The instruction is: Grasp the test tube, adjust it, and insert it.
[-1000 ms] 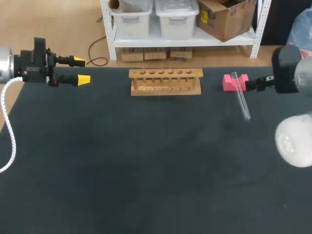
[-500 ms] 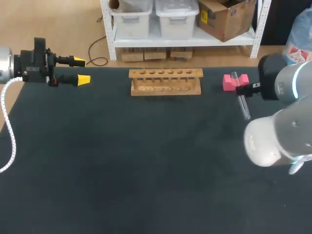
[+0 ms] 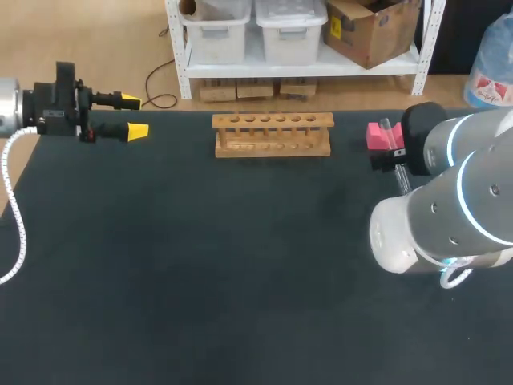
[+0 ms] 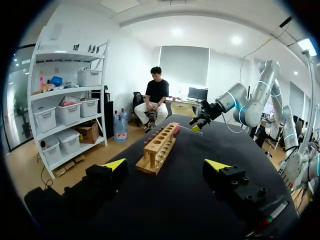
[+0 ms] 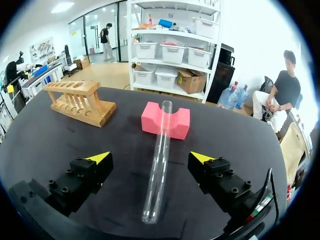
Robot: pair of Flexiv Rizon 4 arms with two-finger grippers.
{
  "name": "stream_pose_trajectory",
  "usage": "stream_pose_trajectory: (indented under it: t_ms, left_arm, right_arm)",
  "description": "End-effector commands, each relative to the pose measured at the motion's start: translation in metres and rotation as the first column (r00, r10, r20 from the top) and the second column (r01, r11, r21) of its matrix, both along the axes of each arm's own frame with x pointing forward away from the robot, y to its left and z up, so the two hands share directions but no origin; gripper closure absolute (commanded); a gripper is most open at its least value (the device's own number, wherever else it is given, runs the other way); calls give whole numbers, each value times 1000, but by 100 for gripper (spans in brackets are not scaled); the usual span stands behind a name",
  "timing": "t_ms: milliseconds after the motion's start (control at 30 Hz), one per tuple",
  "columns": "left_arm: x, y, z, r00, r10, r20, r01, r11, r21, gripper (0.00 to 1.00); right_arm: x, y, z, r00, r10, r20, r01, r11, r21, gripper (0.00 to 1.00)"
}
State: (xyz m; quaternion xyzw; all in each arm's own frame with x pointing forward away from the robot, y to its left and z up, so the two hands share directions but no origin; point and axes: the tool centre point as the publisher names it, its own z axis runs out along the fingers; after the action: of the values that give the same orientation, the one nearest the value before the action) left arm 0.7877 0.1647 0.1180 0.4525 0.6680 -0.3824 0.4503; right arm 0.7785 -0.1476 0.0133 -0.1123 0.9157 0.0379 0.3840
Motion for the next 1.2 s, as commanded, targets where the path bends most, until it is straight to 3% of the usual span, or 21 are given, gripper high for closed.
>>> stream_pose_trajectory:
  t_ms: [33, 467, 533, 633, 1200]
  left_arm:
    - [-1, 0, -1, 1000, 3, 5, -3, 1000, -3, 0]
    - [-1, 0, -1, 1000, 3, 5, -3, 1000, -3, 0]
    - [-1, 0, -1, 1000, 3, 5, -3, 1000, -3, 0]
    - [-1, 0, -1, 1000, 3, 5, -3, 1000, -3, 0]
    - [-1, 0, -1, 1000, 3, 5, -3, 1000, -3, 0]
  right_arm:
    - [7, -4, -6, 999, 32, -12, -31, 999, 28, 0]
    - [16, -9, -17, 999, 25, -46, -23, 999, 23, 1]
    - [18, -10, -19, 998, 23, -50, -22, 999, 23, 25]
    - [20, -9, -21, 998, 24, -53, -23, 999, 24, 49]
    - [22, -9, -28, 996, 26, -86, -24, 999, 26, 63]
